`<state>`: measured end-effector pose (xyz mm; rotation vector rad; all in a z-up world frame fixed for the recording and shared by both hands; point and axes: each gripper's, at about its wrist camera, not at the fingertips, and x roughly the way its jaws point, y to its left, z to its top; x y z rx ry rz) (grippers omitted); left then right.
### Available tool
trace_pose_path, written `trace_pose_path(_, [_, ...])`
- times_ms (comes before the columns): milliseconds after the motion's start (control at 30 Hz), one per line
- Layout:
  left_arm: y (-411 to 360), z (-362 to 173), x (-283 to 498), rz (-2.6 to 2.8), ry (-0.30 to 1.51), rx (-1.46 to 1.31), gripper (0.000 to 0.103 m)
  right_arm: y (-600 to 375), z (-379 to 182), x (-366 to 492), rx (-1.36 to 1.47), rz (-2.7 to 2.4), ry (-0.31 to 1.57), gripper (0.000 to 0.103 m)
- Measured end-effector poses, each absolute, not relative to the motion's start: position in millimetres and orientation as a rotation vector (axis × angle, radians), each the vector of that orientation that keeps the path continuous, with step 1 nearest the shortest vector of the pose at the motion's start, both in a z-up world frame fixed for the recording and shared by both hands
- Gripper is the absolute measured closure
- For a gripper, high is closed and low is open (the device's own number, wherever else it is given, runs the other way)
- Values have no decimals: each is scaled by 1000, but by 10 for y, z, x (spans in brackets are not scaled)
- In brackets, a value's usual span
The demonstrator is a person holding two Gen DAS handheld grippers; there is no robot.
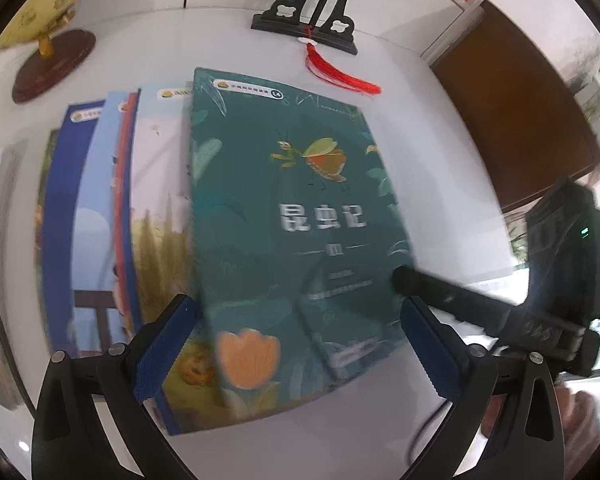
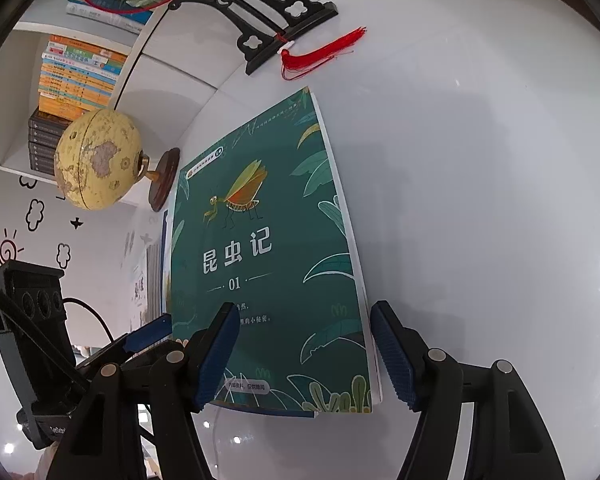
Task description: Organize books
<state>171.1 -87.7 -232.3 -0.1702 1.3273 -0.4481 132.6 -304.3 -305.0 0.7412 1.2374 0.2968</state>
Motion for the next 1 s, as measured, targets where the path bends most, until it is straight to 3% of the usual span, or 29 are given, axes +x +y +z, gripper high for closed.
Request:
trace_pose_path(100, [-802, -2300, 1699, -421, 1318, -196, 17, -2991, -3044, 1314, 711, 316, 1251, 38])
trace_pose_path(167, [-731, -2289, 1691, -401, 1308, -202, 33, -2963, -3032, 1309, 671, 314, 1251, 42])
trace_pose_path(267, [-651, -2287, 1689, -387, 1302, -220, 45, -2966, -3035, 1303, 655, 310, 1255, 46])
trace_pose_path(633, [-680, -2195, 1629, -415, 1276, -232, 48, -3200, -2885, 1226, 699, 324, 1183, 82])
trace_pose_path(800, [-742, -2160, 1571, -436, 1279, -209, 60, -3161, -2712, 1262, 680, 374, 1147, 93])
trace_pose_path(867, [-746, -2141, 1543, -437, 1277, -189, 68, -3076, -2642, 1265, 648, 399, 1139, 94])
trace_pose_path(1000, [-724, -2118, 1463, -444, 1282, -187, 73, -2887, -2517, 1236, 572, 449, 1136, 97])
